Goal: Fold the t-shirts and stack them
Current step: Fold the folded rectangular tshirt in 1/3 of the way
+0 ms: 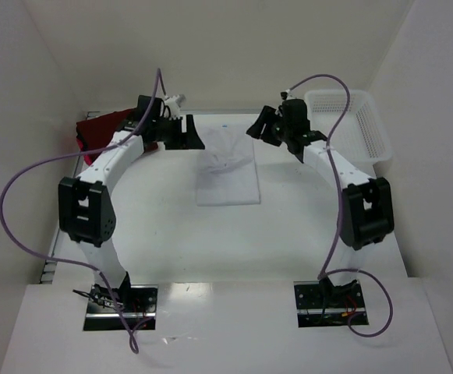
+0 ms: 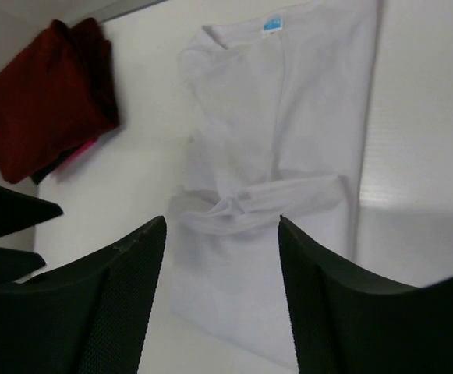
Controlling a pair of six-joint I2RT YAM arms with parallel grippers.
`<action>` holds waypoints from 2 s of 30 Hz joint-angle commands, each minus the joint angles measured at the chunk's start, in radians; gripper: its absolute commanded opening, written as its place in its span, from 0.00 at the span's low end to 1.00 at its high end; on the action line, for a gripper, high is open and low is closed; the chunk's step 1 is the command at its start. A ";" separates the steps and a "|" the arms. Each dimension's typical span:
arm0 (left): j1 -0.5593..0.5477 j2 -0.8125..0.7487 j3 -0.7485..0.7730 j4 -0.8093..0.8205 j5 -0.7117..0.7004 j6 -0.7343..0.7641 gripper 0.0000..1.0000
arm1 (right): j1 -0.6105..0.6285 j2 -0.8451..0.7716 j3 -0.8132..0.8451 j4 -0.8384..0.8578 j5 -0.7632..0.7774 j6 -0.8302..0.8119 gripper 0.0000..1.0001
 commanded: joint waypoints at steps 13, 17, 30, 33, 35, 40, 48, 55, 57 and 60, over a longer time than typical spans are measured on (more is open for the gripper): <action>-0.217 0.027 -0.325 0.175 -0.150 -0.122 0.35 | 0.064 -0.215 -0.378 0.105 0.030 0.046 0.28; -0.217 0.108 -0.259 0.190 -0.205 -0.145 0.35 | 0.064 -0.215 -0.388 0.105 0.040 0.042 0.29; -0.182 0.332 0.039 0.145 -0.227 -0.145 0.38 | 0.064 -0.110 -0.342 0.105 0.030 0.015 0.32; -0.171 0.365 0.079 0.136 -0.260 -0.145 0.41 | 0.064 -0.068 -0.308 0.100 0.030 0.005 0.33; -0.161 0.381 0.098 0.142 -0.283 -0.140 0.43 | 0.064 -0.050 -0.288 0.095 0.030 -0.006 0.33; -0.140 0.447 0.201 0.129 -0.320 -0.136 0.45 | 0.064 -0.034 -0.262 0.095 0.021 -0.006 0.34; -0.116 0.368 0.192 0.177 -0.373 -0.131 0.79 | 0.064 -0.034 -0.250 0.066 0.029 -0.017 0.42; -0.116 0.094 -0.036 0.164 -0.455 -0.112 1.00 | 0.068 -0.166 -0.425 0.069 0.036 0.053 0.59; -0.116 0.016 -0.127 0.176 -0.439 -0.146 1.00 | 0.073 -0.191 -0.477 0.075 0.027 0.058 0.62; -0.116 -0.078 -0.315 0.216 -0.375 -0.189 1.00 | 0.087 -0.198 -0.507 0.075 -0.007 0.058 0.64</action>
